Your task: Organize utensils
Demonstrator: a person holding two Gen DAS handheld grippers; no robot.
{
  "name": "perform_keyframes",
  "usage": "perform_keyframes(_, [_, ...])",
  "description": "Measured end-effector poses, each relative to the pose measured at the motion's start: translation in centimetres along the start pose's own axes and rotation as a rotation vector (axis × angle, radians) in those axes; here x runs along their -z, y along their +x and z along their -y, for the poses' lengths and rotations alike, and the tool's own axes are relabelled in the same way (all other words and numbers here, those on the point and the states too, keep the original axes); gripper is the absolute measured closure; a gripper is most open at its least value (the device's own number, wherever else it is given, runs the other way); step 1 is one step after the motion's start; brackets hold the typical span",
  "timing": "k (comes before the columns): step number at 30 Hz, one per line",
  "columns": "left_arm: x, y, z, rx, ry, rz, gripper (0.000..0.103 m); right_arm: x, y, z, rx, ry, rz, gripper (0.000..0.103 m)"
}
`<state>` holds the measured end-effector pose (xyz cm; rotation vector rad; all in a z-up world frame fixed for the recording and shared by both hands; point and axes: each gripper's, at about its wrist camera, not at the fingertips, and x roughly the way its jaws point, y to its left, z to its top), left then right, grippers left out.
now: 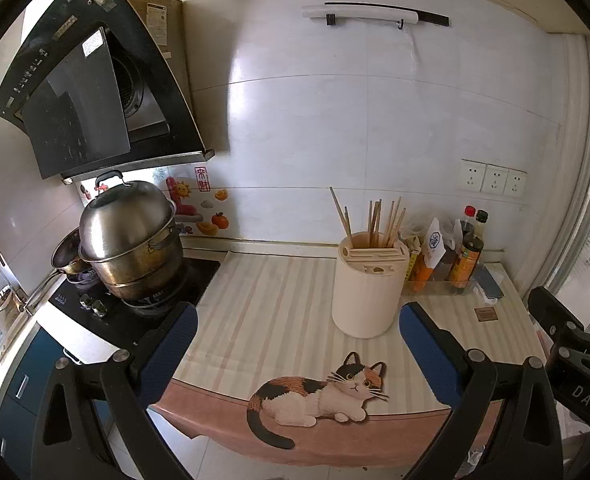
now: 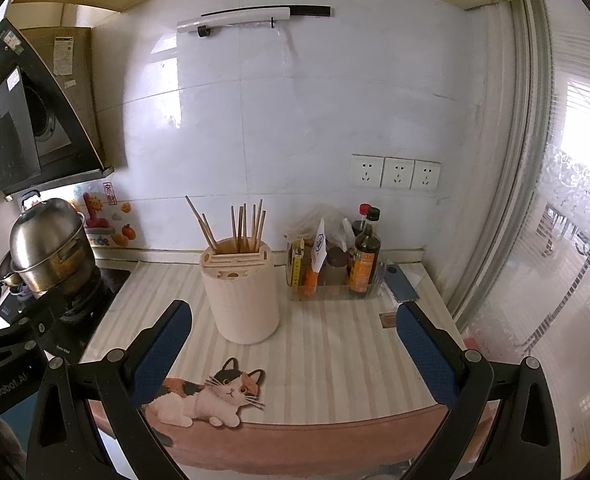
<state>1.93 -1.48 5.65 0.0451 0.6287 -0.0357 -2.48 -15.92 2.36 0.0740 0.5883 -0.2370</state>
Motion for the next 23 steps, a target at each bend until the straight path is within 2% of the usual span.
perform_keyframes(23, [0.23,0.42,-0.11,0.004,0.001,-0.005,0.0,-0.26,-0.08,0.46,0.003,-0.009,0.014,0.0])
